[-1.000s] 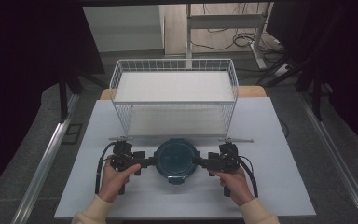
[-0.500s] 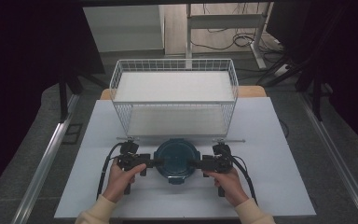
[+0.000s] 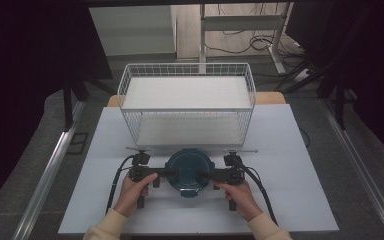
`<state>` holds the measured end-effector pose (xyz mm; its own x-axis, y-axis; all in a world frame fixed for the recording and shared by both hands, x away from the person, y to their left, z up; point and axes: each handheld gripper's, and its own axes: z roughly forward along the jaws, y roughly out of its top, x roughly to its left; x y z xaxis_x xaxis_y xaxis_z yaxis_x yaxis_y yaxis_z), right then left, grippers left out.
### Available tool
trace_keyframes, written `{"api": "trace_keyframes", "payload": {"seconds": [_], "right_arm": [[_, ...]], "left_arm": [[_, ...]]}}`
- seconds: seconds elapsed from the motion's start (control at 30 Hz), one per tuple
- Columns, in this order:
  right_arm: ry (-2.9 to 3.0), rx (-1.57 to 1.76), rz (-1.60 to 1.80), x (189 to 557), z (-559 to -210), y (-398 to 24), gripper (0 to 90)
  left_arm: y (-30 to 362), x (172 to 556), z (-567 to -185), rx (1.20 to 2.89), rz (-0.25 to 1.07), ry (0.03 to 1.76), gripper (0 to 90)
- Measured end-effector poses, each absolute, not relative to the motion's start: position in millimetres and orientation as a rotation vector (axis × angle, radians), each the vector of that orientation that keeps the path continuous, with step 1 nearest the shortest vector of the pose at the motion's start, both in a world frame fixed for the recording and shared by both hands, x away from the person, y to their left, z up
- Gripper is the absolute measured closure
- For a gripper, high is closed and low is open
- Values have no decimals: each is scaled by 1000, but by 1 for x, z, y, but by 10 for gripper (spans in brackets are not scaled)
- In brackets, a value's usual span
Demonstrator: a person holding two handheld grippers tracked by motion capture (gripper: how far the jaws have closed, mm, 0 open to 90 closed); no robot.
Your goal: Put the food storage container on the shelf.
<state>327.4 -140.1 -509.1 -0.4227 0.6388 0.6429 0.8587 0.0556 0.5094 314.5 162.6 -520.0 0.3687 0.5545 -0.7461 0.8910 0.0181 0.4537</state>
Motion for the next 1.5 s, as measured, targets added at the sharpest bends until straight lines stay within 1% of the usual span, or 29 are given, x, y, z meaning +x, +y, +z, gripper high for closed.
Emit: {"api": "trace_keyframes", "payload": {"seconds": [0.07, 0.17, 0.27, 0.33, 0.4, 0.47, 0.5, 0.53, 0.67, 0.9, 1.2, 1.5], "right_arm": [[-2088, -1531, -1301, 327, -509, -139, 99], [-2088, -1525, -1287, 327, -513, -136, 105], [-2089, -1538, -1275, 328, -516, -134, 107], [-2081, -1540, -1274, 328, -517, -134, 104], [-2077, -1540, -1278, 328, -516, -137, 148], [-2070, -1559, -1292, 327, -513, -140, 196], [-2070, -1559, -1292, 327, -513, -140, 196], [-2036, -1570, -1300, 327, -514, -143, 226], [-1965, -1597, -1310, 327, -515, -148, 284], [-1988, -1572, -1362, 318, -511, -151, 316], [-1991, -1579, -1392, 311, -508, -151, 327], [-2004, -1575, -1409, 304, -503, -154, 339]], "left_arm": [[163, 314, -520, 1658, -426, 1307, 156], [162, 316, -524, 1651, -461, 1306, 164], [158, 317, -527, 1657, -468, 1313, 169], [157, 316, -527, 1666, -453, 1318, 198], [157, 316, -525, 1665, -420, 1332, 223], [159, 316, -525, 1658, -438, 1339, 250], [159, 316, -525, 1658, -438, 1339, 256], [160, 316, -525, 1657, -443, 1343, 259], [161, 312, -524, 1632, -440, 1356, 281], [165, 304, -519, 1620, -416, 1336, 347], [164, 294, -512, 1660, -368, 1307, 374], [160, 286, -505, 1652, -302, 1290, 402]]}}
